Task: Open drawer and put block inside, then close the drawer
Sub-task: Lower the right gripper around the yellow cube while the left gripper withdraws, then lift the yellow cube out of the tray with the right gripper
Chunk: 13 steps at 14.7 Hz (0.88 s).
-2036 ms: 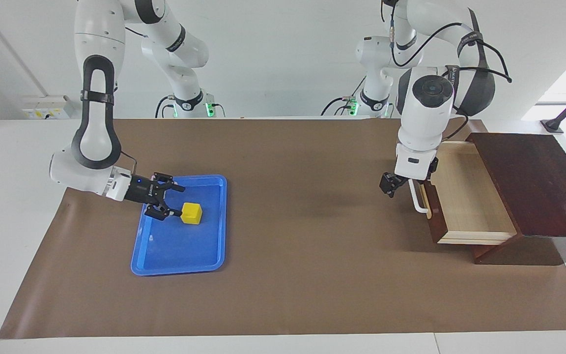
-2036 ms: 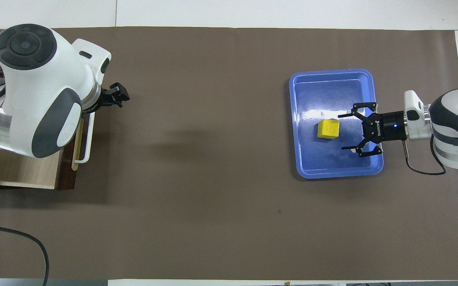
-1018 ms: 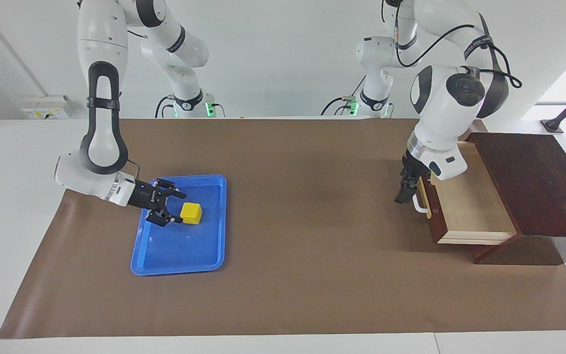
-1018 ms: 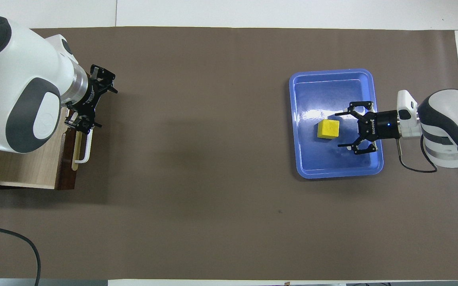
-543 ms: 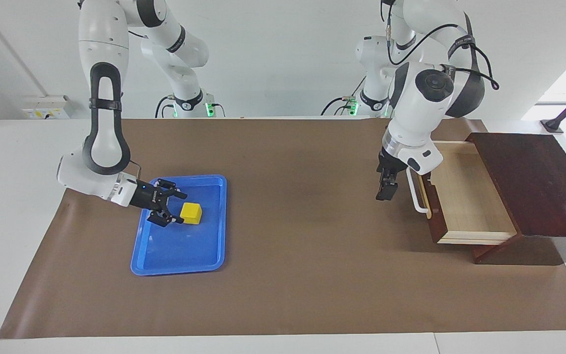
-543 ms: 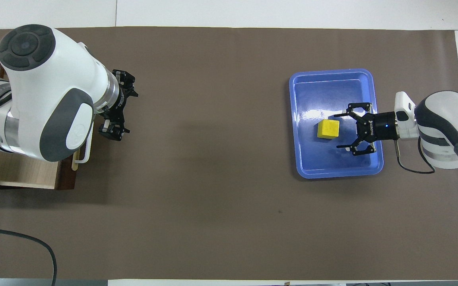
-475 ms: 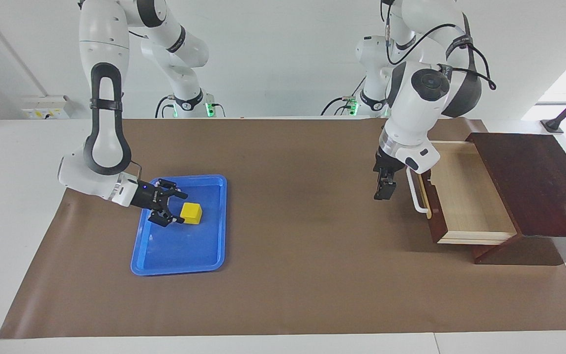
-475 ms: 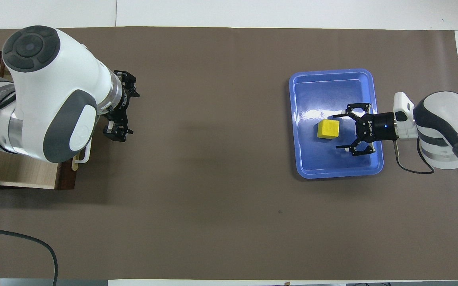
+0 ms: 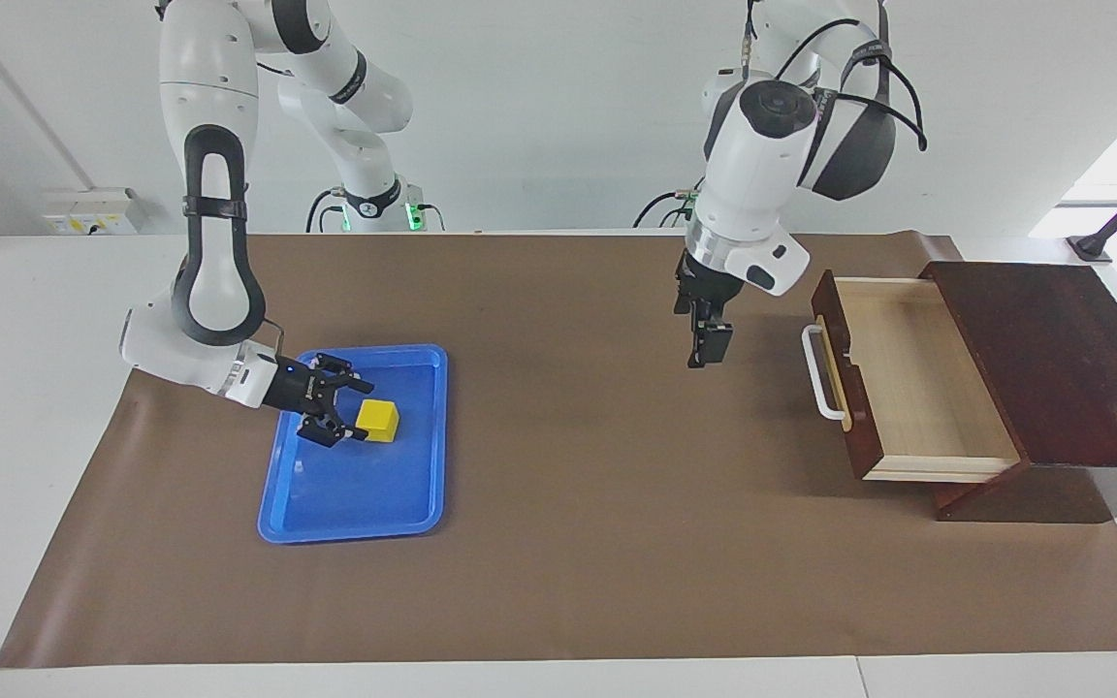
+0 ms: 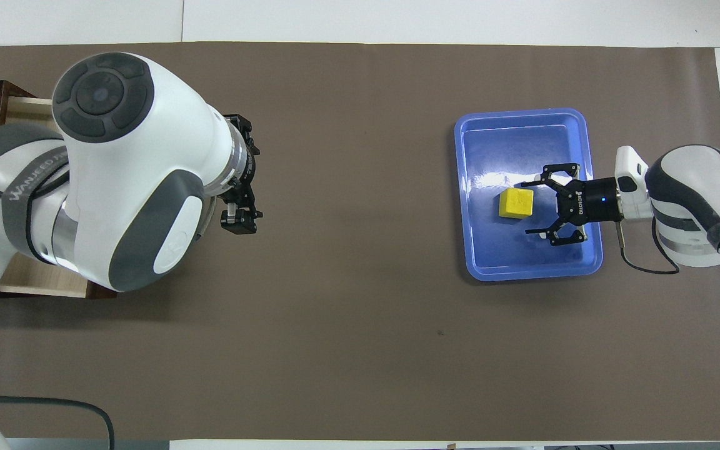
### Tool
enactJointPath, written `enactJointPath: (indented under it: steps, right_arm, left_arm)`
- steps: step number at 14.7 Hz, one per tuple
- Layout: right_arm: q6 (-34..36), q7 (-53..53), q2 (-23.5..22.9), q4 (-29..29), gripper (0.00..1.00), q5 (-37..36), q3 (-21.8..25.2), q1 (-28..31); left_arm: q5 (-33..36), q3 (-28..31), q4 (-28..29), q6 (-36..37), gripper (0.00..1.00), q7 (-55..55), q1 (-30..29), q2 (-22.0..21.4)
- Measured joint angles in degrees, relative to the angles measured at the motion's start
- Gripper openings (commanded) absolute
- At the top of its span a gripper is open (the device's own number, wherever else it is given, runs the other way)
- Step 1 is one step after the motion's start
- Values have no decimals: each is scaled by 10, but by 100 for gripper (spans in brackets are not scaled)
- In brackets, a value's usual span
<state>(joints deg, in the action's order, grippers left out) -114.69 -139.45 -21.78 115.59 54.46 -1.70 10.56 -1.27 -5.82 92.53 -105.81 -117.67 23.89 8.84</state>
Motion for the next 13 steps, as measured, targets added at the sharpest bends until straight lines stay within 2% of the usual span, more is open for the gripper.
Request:
enactJointPath:
  steps: [4,8,13]
  right_arm:
    - [0,0,0,1,0,0,0,0]
    - [9,9,0,-7,0,0,0,0]
    - [76,137,15,-69,0,-28,-3,-5]
  left_arm:
    - [0,6,45,9,100,18,-1,-25]
    - [0,10,73,6,100,56,-4,-21]
    - [1,8,77,-9,100,60,-2,7]
